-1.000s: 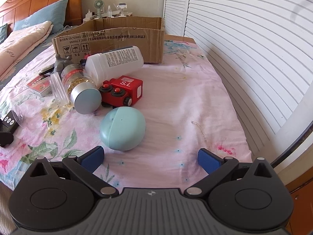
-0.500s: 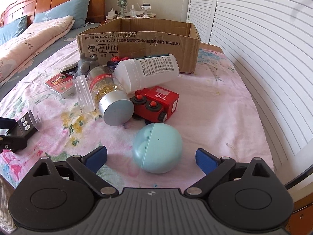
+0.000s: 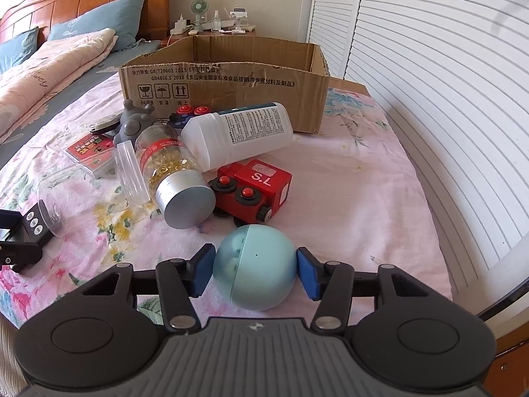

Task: Organize rigid objects
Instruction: 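Grasp the black scale with the left gripper while the right grasps the teal case, then carry the scale and teal case into the cardboard box and release both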

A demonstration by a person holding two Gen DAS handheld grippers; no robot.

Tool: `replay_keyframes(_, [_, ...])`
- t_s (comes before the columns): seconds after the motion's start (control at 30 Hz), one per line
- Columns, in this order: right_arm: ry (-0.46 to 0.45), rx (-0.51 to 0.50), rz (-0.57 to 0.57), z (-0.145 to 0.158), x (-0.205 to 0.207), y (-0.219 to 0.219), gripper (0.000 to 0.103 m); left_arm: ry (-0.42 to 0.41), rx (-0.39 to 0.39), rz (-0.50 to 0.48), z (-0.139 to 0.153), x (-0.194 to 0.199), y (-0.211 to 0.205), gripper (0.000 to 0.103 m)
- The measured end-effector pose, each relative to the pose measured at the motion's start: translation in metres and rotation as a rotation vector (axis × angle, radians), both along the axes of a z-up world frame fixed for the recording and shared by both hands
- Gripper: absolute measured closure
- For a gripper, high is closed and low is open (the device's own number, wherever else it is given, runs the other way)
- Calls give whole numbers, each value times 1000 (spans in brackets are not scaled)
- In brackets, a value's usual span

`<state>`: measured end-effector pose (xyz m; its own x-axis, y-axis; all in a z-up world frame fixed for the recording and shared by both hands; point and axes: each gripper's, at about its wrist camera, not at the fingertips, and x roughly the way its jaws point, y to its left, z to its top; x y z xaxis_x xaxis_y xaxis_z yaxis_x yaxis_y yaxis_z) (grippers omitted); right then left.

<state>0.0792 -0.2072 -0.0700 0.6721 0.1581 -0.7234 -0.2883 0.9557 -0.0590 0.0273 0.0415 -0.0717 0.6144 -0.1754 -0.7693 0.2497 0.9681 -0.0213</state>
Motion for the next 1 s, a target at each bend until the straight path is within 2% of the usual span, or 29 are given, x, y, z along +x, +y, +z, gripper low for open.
replay_keyframes(0.23, [-6, -21, 30, 10, -3, -1, 47, 12, 2, -9, 6, 1, 6, 52])
replay_keyframes(0.57, [5, -53, 97, 23, -2, -1, 47, -17, 26, -30, 37, 10, 18, 52])
replay_keyframes(0.83, [-3, -52, 144, 44, 4, -1, 47, -83, 43, -81, 73, 43, 10, 52])
replay_keyframes(1.0, [-15, -41, 157, 60, 14, -4, 47, -135, 37, -108, 97, 83, -2, 52])
